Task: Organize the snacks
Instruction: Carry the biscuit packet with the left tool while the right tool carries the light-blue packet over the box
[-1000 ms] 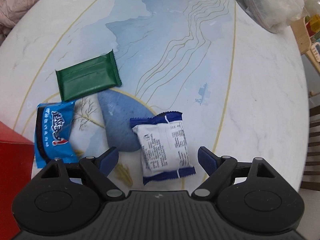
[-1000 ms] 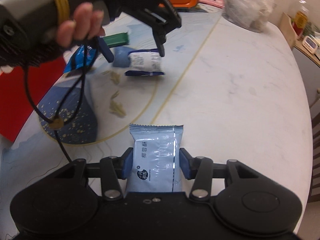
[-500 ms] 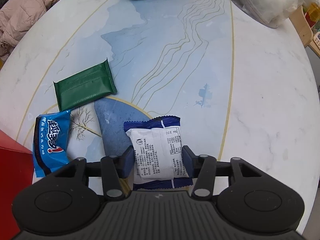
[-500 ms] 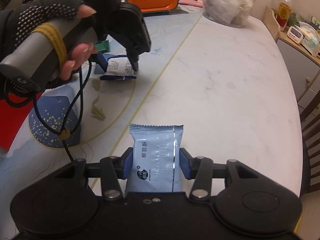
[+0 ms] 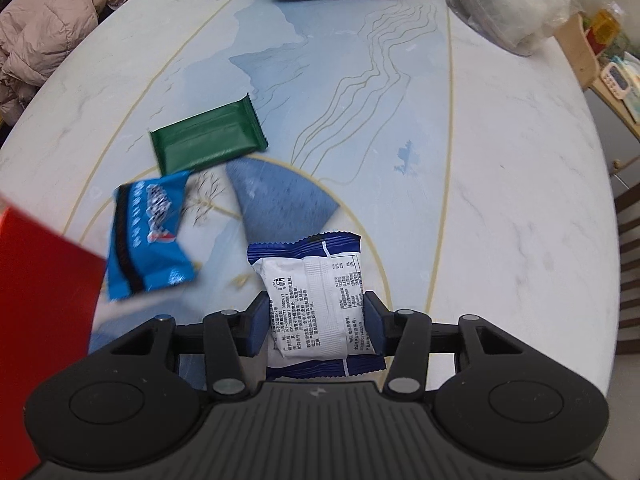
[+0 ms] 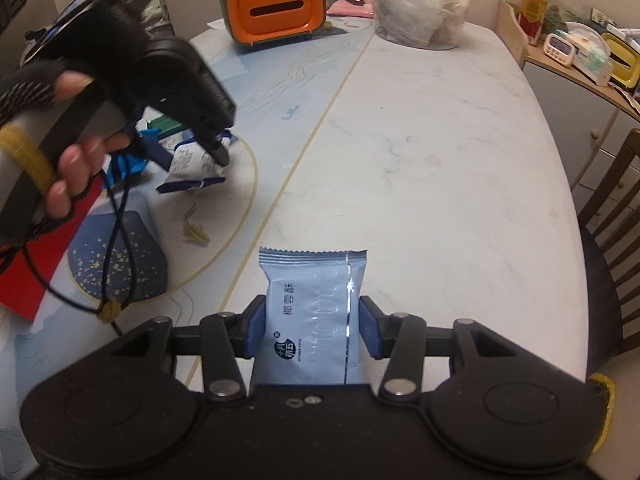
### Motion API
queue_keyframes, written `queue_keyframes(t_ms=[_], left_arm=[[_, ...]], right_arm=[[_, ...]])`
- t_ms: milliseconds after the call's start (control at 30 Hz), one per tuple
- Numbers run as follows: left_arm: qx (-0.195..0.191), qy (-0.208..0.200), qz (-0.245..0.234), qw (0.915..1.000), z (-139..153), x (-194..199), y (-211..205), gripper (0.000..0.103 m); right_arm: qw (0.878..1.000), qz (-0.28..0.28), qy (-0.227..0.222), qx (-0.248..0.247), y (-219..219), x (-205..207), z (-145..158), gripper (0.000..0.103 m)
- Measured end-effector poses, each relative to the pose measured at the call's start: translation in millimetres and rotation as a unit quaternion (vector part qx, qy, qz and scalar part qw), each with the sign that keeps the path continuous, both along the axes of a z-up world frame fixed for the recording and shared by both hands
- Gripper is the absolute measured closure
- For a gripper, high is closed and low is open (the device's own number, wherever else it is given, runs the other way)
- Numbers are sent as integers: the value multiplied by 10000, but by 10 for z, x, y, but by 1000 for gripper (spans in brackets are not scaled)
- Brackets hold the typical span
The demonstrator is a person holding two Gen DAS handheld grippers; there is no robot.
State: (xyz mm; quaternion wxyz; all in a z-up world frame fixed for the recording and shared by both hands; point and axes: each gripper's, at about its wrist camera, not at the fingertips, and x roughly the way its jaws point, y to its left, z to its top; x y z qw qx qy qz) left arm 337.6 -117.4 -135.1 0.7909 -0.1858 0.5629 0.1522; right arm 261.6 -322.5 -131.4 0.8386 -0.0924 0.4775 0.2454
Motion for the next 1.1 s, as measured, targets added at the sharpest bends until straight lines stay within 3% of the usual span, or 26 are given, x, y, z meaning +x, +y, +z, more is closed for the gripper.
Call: queue_keyframes(t_ms=[667, 1100], left_arm=[[-129, -659, -553, 9962, 971, -1290, 113, 55], [82, -840, -454, 9954, 1353, -2047, 704, 55]], right_arm=[[9974, -47, -398, 592, 11, -641, 836, 56], [9958, 401, -563, 601, 639, -1052, 1209, 56]])
